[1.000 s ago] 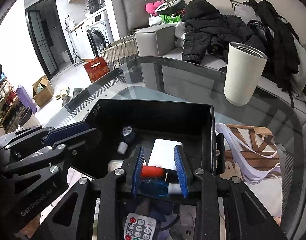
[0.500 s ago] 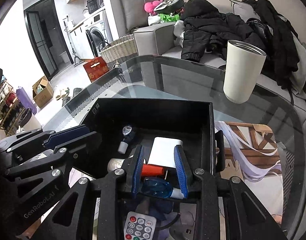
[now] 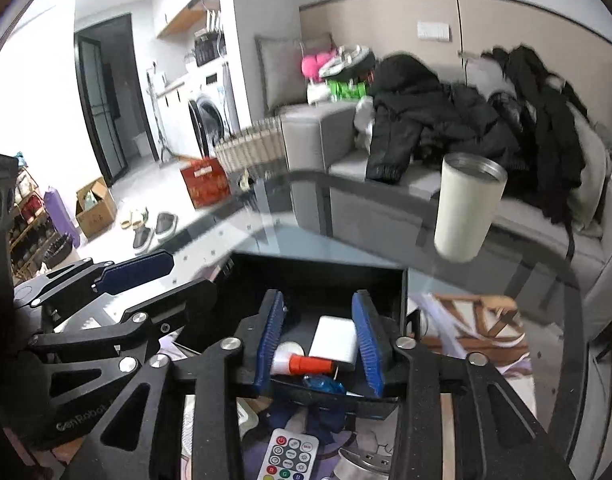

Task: Organize rigid objects
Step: 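Raise both open tools away from the black box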

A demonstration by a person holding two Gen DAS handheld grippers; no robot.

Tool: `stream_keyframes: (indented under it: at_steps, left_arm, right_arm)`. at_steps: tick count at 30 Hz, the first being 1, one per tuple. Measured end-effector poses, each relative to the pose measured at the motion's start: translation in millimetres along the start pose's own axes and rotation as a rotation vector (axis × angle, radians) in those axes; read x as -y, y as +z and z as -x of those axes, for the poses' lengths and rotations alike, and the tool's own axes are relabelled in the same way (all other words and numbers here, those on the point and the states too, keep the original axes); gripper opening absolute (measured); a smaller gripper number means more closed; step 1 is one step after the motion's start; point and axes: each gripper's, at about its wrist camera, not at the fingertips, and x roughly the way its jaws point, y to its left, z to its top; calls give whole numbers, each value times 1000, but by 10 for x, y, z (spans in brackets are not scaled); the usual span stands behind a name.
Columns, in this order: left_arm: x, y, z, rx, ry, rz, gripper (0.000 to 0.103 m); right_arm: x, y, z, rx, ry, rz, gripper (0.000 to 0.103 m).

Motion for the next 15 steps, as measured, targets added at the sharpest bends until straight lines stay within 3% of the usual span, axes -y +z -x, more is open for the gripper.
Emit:
stream_keyframes:
  at_steps: [5,7,9,12,15]
  left_arm:
    - [13,8,376,159,-12,-24,61]
    - [14,3,574,247,3,-26,78]
    - [-9,-4,772,326,18,-16,92]
    - [-35,-15,970,380,9,-10,96]
    - [-31,-44,1059,377,-6,-20,96]
  right_arm:
    - [36,30,453,152,-31,-46,61]
    - [39,14,703,249,-42,-52,79]
    - [36,-4,908,329,-65,-49,88]
    - [27,-48,1215,434,-66,-32,102]
    - [-9,-87,1414,457,-50,-6,102]
